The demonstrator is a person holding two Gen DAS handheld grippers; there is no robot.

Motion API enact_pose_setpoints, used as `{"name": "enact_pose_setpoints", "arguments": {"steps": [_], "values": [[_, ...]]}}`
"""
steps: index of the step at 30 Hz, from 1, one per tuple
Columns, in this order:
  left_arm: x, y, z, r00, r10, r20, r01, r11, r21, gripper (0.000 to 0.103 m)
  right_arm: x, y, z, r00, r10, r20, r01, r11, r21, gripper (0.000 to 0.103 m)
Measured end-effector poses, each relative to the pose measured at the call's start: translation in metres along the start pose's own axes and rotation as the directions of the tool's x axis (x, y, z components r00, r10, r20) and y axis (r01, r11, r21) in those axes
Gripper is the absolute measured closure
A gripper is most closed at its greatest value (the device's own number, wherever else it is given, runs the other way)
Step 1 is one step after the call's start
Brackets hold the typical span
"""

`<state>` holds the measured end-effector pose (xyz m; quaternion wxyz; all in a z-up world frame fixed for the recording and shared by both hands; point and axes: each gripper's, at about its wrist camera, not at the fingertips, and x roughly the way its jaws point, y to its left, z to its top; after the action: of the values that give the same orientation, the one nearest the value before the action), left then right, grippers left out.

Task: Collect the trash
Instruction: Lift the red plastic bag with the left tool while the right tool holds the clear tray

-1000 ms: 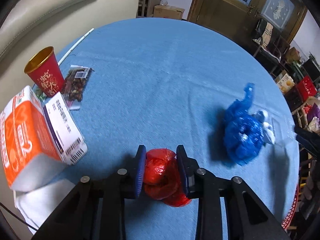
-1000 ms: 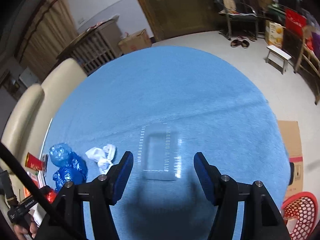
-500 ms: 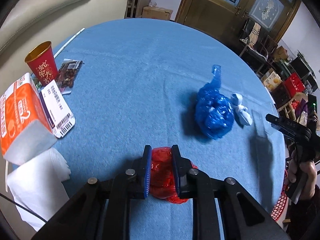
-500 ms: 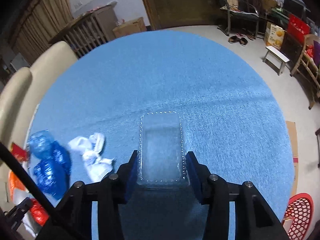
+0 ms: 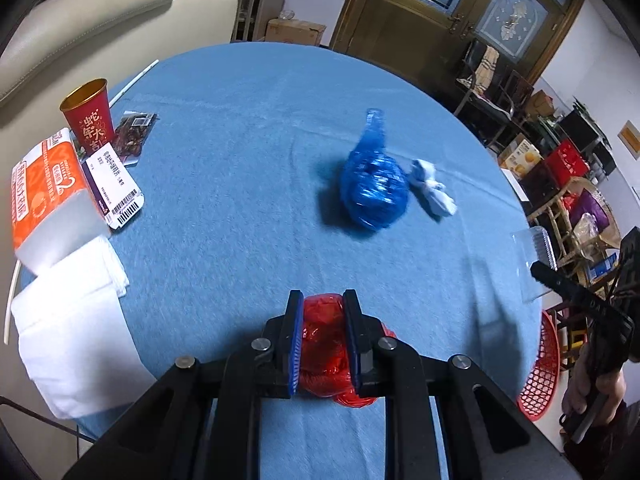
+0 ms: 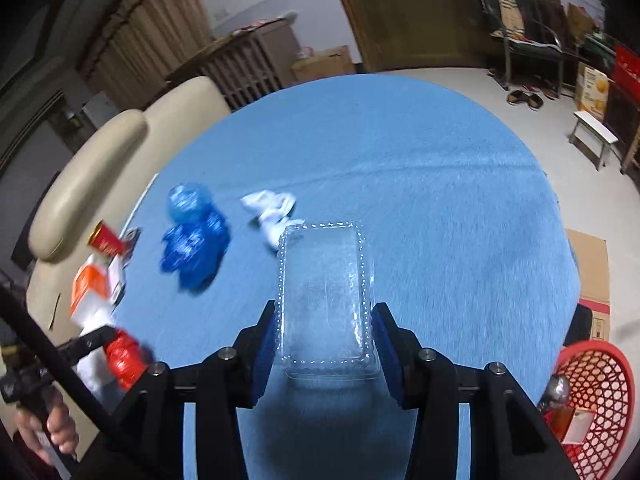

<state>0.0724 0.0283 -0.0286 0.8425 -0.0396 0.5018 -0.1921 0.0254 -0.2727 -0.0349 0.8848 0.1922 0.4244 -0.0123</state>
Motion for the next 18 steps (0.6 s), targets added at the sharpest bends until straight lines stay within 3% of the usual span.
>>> {"name": "enact_pose_setpoints", "arguments": {"steps": [6,12,18], "values": [[-0.022,-0.028,-0.013,0.999,0.007,0.05,-0.009,0.999,0.052,0.083,-0.026,0.003,-0.025,0.999,0.028,0.026,-0.027,0.999,-0.019,0.054],[-0.038,-0.067,-0.03,0.988,0.088,0.13,-0.106,0.985,0.139,0.083,-0.039,0.002,-0.043,0.999,0.027,0.039,-0.026,0.999,-0.045,0.054],[-0.042,-0.084,-0.043,0.978,0.133,0.159,-0.162,0.97,0.179,0.083,-0.042,0.001,-0.056,0.999,0.039,0.027,-0.038,0.999,-0.028,0.054]]}}
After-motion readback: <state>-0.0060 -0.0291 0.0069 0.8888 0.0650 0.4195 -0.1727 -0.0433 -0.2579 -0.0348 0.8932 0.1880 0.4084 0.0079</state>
